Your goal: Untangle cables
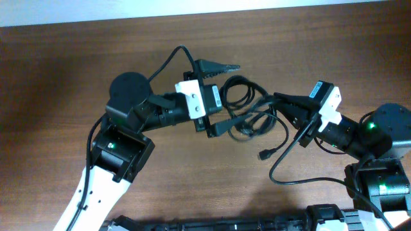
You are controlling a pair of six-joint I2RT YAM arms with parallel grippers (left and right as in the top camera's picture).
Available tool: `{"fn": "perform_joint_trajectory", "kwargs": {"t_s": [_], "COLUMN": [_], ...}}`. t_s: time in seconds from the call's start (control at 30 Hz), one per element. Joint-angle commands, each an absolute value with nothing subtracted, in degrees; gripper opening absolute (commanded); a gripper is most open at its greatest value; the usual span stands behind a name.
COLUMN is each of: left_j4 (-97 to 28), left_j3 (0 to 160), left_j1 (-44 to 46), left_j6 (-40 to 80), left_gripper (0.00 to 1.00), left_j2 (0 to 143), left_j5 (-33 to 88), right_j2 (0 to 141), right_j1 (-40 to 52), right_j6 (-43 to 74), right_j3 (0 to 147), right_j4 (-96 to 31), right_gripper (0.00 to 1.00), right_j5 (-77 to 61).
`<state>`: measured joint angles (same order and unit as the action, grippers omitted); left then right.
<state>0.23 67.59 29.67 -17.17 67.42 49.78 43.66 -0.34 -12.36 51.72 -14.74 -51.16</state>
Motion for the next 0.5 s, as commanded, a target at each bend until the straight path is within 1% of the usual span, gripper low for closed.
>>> {"fn": "perform_joint_trajectory", "kwargs": {"t_s": [0.0, 0.03, 0.1, 0.2, 0.27, 0.33, 0.4, 0.47], "left_j4": [0.4, 0.4, 0.3, 0.3, 0.3, 0.3, 0.4, 0.3], "left_j3": [68.4, 68.4, 68.4, 68.4, 68.4, 68.4, 68.4, 68.4], "left_j1": [29.8, 29.8, 29.8, 29.8, 29.9, 29.9, 30.2, 31.4], "left_j6": [-17.5, -17.5, -17.5, -17.5, -17.5, -17.4, -17.5, -17.4], "left_gripper": [0.93, 0.98, 0.98, 0.98, 0.95, 0.90, 0.90, 0.87], "left_j2": [66.1, 66.2, 66.2, 66.5, 67.2, 68.9, 70.5, 71.7], "left_j5": [55.5, 59.3, 63.2, 63.2, 63.2, 63.2, 63.2, 61.9], "right_j2": [43.1, 43.1, 43.1, 43.1, 43.1, 43.1, 43.1, 43.1], "right_j1": [-0.4, -0.4, -0.4, -0.4, -0.4, -0.4, -0.4, -0.4], "right_j6": [-12.2, -12.2, -12.2, -12.1, -12.1, -12.0, -11.9, -11.9], "right_j3": [52.1, 52.1, 52.1, 52.1, 52.1, 52.1, 52.1, 52.1], "right_j4": [-14.3, -14.1, -13.4, -11.1, -10.9, -9.3, -8.7, -8.0], "right_gripper": [0.04, 0.04, 0.04, 0.04, 0.04, 0.04, 0.04, 0.04], "right_j5": [-48.8, -48.8, -49.6, -53.9, -55.1, -59.6, -60.0, -60.0]}}
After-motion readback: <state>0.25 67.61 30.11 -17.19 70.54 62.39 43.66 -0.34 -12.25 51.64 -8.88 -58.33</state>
